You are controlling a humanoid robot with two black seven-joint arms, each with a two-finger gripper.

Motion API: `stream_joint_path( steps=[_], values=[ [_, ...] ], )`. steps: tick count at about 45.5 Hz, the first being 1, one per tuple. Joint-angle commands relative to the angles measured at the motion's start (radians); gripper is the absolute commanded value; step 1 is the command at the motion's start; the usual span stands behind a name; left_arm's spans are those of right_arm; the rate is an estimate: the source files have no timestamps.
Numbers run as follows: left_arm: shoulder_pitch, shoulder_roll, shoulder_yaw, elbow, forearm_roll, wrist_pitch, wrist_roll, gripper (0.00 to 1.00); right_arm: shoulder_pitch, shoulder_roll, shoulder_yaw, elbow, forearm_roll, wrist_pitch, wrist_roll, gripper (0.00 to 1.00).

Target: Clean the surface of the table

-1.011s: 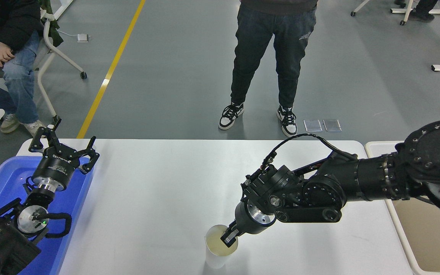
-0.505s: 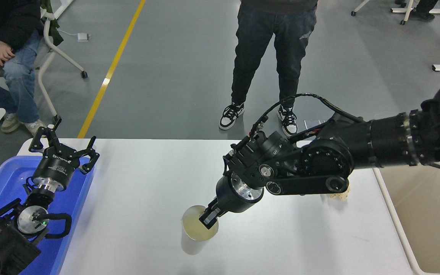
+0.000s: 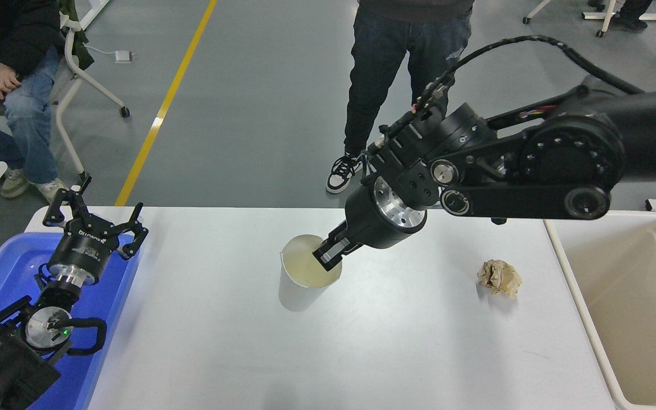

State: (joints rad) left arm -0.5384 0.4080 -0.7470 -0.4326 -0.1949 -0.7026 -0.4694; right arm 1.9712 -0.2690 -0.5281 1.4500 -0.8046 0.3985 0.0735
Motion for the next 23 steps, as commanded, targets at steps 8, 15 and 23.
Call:
stream_joint_path(
  steps=[8, 15, 23],
  values=[
    [0.0, 0.0, 0.0, 0.0, 0.0, 0.0, 0.0, 1.0, 0.02, -0.141, -0.098, 0.003, -0.01, 0.008, 0.0, 0.0],
    [0.0, 0.0, 0.0, 0.0, 0.0, 0.0, 0.0, 1.0, 0.017, -0.21, -0.159, 0.001, -0.034, 0.006, -0.001, 0.0],
    [0.0, 0.0, 0.0, 0.0, 0.0, 0.0, 0.0, 1.0, 0.018, -0.328, -0.204, 0.0, -0.097, 0.006, -0.003, 0.0]
  ],
)
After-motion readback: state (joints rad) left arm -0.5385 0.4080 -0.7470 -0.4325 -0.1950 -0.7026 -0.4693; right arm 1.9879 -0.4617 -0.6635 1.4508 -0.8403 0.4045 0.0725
